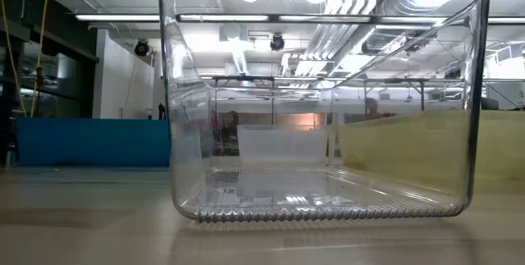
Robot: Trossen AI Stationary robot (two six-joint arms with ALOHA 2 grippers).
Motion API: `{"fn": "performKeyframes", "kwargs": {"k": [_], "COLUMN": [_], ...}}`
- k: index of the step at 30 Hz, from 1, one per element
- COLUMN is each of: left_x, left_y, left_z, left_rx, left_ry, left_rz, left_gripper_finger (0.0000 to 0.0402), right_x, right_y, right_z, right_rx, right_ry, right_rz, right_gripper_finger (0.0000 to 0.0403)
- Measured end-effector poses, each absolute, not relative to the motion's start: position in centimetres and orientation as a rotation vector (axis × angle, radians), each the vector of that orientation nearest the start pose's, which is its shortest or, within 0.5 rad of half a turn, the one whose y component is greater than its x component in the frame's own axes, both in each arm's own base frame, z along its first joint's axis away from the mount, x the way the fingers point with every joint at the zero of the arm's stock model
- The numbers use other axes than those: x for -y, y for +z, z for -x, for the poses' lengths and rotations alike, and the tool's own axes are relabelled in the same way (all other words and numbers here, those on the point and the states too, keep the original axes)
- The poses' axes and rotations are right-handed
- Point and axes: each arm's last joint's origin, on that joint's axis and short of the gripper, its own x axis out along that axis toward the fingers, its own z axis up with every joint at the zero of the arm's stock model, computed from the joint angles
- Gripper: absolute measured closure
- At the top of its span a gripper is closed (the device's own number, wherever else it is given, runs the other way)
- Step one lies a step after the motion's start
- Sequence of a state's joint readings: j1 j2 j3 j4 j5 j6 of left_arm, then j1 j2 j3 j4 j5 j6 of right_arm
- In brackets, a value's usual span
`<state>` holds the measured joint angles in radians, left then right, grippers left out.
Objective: Sort silverware by color (type)
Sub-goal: Put the violet spoon into the white bin
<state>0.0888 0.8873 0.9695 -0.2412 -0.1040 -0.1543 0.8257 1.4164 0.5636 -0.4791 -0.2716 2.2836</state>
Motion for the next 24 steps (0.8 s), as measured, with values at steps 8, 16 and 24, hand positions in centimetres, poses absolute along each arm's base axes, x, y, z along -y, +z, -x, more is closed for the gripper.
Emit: {"fn": "performKeyframes", "kwargs": {"k": [8,16,24], "left_x": [-2.0,-2.0,-2.0], "left_y": [37.4,37.4,37.5], "left_z": [-18.5,-18.6,-18.6], "left_rx": [-0.140,-0.136,-0.121], "left_ry": [0.204,0.204,0.213], "left_rz": [0.151,0.151,0.150], "left_gripper_finger": [0.0306,0.0306,0.0306], "right_x": [-17.0,-17.9,-14.0], "right_y": [16.5,23.0,28.0], "right_z": [-14.9,-17.0,-21.7], "right_rx": [-1.480,-1.369,-1.110], "right_ry": [-0.641,-0.124,0.131], "right_rz": [-1.303,-1.171,-0.894], "right_gripper_finger": [0.0399,0.0400,0.0400]}}
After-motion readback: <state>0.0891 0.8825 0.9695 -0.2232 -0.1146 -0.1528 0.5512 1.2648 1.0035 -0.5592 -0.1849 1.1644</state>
